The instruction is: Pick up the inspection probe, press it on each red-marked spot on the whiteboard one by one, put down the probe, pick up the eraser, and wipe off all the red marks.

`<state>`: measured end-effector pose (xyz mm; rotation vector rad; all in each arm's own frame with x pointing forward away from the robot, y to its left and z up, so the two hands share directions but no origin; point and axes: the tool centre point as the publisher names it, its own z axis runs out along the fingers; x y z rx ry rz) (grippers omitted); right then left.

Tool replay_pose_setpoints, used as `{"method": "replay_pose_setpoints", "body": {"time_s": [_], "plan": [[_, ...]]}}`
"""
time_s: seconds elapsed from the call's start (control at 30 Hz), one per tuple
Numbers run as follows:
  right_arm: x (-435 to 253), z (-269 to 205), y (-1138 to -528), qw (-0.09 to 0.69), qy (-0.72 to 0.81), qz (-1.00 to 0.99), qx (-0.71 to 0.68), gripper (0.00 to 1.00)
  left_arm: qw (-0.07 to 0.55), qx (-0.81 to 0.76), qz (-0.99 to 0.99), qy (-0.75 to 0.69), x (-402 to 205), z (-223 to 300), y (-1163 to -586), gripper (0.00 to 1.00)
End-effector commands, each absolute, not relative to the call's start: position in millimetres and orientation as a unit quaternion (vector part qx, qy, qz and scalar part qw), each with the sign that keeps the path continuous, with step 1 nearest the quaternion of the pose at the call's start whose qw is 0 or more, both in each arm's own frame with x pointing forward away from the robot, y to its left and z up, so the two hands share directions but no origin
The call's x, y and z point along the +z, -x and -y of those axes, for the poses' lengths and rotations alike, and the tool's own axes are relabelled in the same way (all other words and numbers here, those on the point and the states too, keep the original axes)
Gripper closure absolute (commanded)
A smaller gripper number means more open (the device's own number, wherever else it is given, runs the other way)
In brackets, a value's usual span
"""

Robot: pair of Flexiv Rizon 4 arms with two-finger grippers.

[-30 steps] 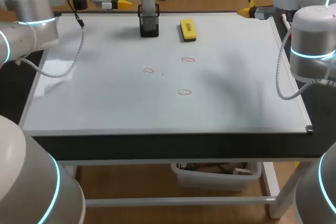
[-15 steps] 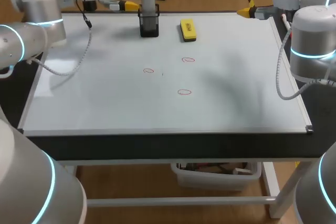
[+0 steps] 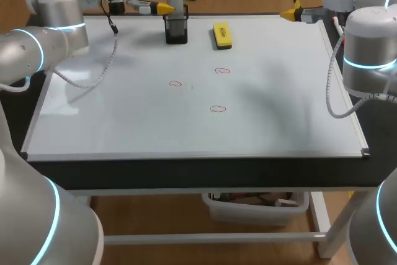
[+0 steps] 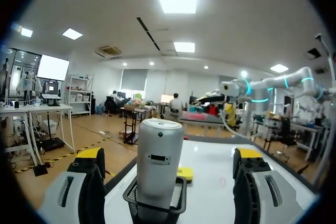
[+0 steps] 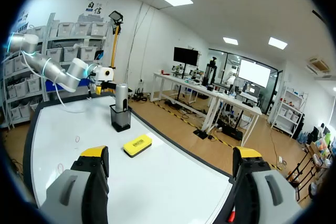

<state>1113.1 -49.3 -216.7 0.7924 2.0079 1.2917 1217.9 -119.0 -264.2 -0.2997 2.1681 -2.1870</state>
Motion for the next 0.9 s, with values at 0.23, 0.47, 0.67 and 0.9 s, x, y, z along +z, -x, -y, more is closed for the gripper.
{"method": "replay_pose_setpoints", "body": {"time_s": [0.23,0.47,0.67,0.9], "plan": [[-216,49,-1114,0.307,-0.300,-0.760,0.488,0.00,-0.002,-0.710,-0.700,0.073,-271,137,-1229,0.00],[-216,49,-1114,0.307,-0.300,-0.760,0.488,0.00,-0.004,-0.713,-0.698,0.069,-270,145,-1229,0.00],[-216,49,-1114,0.307,-0.300,-0.760,0.488,0.00,-0.007,-0.715,-0.696,0.068,-272,152,-1230,0.00],[-216,49,-1114,0.307,-0.300,-0.760,0.488,0.00,-0.010,-0.716,-0.694,0.070,-275,157,-1232,0.00]]}}
